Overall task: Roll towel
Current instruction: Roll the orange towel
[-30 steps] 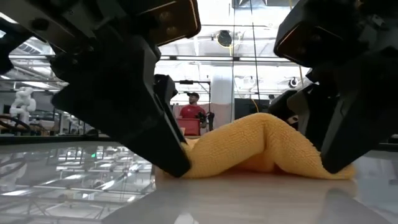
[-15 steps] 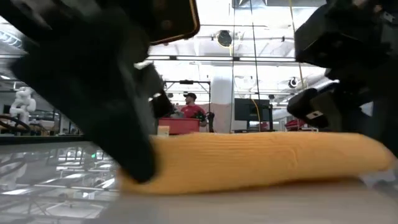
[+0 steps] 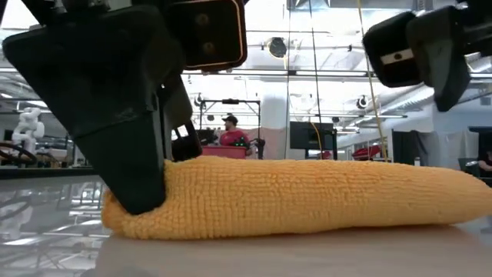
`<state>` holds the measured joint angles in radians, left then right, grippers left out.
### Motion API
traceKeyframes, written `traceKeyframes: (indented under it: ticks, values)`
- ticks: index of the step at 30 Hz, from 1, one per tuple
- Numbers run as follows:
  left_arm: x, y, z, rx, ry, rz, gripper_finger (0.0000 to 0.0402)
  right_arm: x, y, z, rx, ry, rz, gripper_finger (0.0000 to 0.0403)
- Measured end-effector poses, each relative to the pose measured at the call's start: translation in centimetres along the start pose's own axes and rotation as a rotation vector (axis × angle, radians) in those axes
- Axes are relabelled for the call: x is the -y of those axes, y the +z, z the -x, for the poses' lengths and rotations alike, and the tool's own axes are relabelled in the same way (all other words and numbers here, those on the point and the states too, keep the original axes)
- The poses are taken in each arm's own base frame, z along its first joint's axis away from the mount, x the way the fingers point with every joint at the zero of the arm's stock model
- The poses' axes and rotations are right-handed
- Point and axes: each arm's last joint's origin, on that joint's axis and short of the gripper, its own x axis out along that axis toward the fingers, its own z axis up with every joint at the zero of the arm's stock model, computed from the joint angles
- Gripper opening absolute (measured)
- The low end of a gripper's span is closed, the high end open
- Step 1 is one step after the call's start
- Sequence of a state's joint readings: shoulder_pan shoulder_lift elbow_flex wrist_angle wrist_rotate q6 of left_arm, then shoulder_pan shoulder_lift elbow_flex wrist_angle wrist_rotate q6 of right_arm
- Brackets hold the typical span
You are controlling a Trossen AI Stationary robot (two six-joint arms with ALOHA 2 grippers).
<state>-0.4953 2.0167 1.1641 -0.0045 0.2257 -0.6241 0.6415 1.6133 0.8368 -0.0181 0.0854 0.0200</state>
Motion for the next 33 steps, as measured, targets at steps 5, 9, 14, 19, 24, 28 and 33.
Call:
traceKeyframes:
  ticks: [5,9,14,19,24,28,33]
  values:
    - [-0.1,0.7,0.1,0.045,-0.034,0.045,0.0005,-1.8,-0.7,-1.0,-0.025,-0.094,0.044,0.0178]
    - [-0.1,1.3,0.3,0.086,-0.06,0.067,0.0005,-2.9,-0.6,-2.0,0.04,-0.094,0.053,0.0164]
    - [0.0,1.5,0.3,0.101,-0.072,0.09,0.0005,-3.6,-0.8,-3.0,0.072,-0.165,0.048,0.0142]
    - [0.0,1.5,0.3,0.104,-0.076,0.108,0.0005,-3.8,-1.6,-3.9,0.045,-0.188,0.029,0.0131]
    - [0.1,1.7,0.4,0.118,-0.088,0.111,0.0005,-3.7,-2.2,-4.7,0.02,-0.225,0.017,0.013]
    - [0.4,2.0,0.4,0.143,-0.116,0.102,0.0005,-3.6,-2.6,-5.1,0.007,-0.275,0.007,0.013]
    - [0.5,2.0,0.5,0.131,-0.131,0.1,0.0005,-3.2,-2.7,-5.3,0.0,-0.287,-0.002,0.013]
